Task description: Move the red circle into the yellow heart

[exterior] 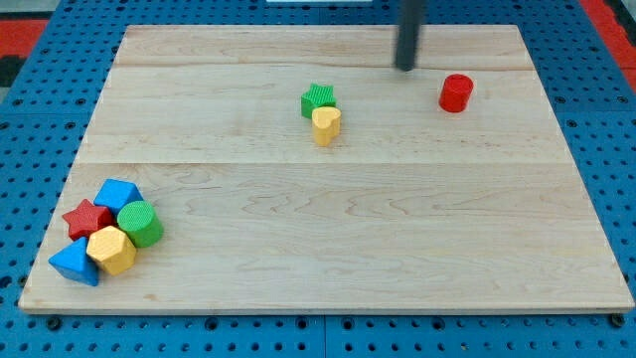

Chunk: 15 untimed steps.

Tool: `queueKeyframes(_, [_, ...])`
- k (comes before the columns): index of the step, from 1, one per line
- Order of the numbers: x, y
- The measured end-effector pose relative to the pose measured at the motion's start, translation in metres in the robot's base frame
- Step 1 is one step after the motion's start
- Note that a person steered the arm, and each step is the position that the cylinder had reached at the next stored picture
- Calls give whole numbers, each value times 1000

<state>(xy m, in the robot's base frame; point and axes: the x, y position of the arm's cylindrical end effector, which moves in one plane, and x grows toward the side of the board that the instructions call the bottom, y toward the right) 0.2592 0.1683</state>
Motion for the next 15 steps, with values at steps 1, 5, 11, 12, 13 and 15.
queueKeyframes(1, [0,89])
queueKeyframes(5, [39,56])
queueKeyframes(11, [98,-86])
queueKeyframes(12, [98,-97])
queueKeyframes(13, [97,-98])
queueKeyframes(15, [72,-99])
